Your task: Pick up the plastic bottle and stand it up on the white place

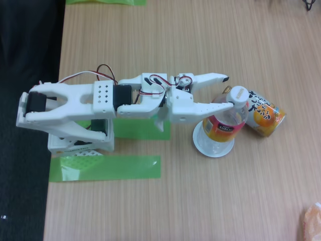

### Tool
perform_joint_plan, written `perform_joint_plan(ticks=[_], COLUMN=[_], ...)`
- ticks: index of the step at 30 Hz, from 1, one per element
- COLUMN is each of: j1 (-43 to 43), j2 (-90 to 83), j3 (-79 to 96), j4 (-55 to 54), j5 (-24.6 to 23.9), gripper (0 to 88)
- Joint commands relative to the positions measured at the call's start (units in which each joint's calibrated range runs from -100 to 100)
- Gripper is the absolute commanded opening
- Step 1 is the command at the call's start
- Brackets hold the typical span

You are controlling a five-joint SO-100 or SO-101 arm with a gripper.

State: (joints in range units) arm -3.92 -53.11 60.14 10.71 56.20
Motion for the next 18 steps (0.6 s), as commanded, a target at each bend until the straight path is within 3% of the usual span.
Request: perform_joint_plan(ticks=[1, 18], j1=[-0.2, 0.5], j2=[0.0, -1.6], j3=[-0.3, -0.8], j4=[-0.4, -0.4], j5=[-0.2, -0.2], gripper=[26.9, 27.0])
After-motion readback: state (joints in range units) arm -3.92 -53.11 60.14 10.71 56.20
